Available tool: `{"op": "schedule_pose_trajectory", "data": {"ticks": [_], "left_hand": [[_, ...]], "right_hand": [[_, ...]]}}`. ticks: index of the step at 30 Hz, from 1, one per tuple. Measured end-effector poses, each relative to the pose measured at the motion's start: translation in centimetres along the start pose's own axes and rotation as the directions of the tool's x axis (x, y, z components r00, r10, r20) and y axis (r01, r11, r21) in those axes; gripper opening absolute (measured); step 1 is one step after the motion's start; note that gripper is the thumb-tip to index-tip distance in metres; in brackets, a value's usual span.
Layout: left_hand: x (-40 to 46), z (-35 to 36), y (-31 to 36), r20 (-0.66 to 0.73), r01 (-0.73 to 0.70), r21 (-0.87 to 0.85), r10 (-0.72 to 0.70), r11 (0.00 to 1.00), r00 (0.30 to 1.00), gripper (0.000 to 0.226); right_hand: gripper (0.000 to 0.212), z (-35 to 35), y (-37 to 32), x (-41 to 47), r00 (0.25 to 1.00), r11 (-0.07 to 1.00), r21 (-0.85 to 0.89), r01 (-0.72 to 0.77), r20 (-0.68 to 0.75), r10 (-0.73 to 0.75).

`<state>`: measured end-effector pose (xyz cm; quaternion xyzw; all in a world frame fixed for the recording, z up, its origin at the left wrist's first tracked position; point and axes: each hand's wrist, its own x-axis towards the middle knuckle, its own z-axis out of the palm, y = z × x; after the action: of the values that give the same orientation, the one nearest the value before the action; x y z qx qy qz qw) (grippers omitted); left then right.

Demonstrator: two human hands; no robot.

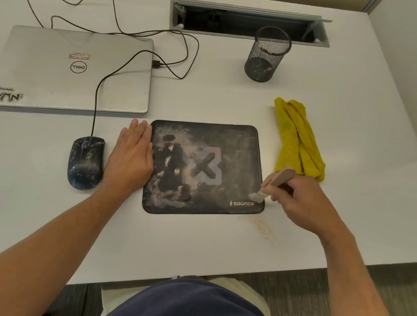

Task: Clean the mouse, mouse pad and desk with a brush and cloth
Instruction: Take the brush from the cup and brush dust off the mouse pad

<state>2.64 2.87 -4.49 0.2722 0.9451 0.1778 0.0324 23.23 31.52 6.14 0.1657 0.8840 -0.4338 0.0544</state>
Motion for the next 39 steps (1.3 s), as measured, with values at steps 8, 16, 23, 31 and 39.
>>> {"op": "schedule_pose_trajectory", "data": {"ticks": [8, 16, 23, 31, 39], "left_hand": [[-0.2, -0.2, 0.1, -0.001, -0.01, -0.004, 0.01, 1.0, 1.0, 0.05], [0.0, -0.1, 0.0, 0.001, -0.017, -0.007, 0.017, 1.0, 1.0, 0.05], [0.0, -0.1, 0.0, -0.002, -0.012, -0.001, 0.012, 1.0, 1.0, 0.051], [-0.1, 0.0, -0.1, 0.013, -0.011, -0.005, 0.011, 1.0, 1.0, 0.056], [0.0, -0.1, -0.1, 0.017, -0.005, -0.004, 0.005, 1.0, 1.0, 0.052]], "right_hand": [[0.01, 5.2, -2.2, 1.9, 0.983, 0.999, -0.005, 0.037, 0.183, -0.035], [0.009, 1.8, 1.3, -0.1, 0.988, 0.974, -0.199, -0.106, 0.086, 0.125], [0.008, 0.5, 2.0, -0.4, 0.986, 0.985, -0.149, -0.093, -0.15, 0.07], [0.016, 0.8, 2.4, -0.7, 0.987, 0.906, -0.393, -0.155, -0.026, 0.158], [0.011, 1.5, 1.8, -1.0, 0.991, 0.969, -0.216, -0.118, -0.089, 0.101]]}}
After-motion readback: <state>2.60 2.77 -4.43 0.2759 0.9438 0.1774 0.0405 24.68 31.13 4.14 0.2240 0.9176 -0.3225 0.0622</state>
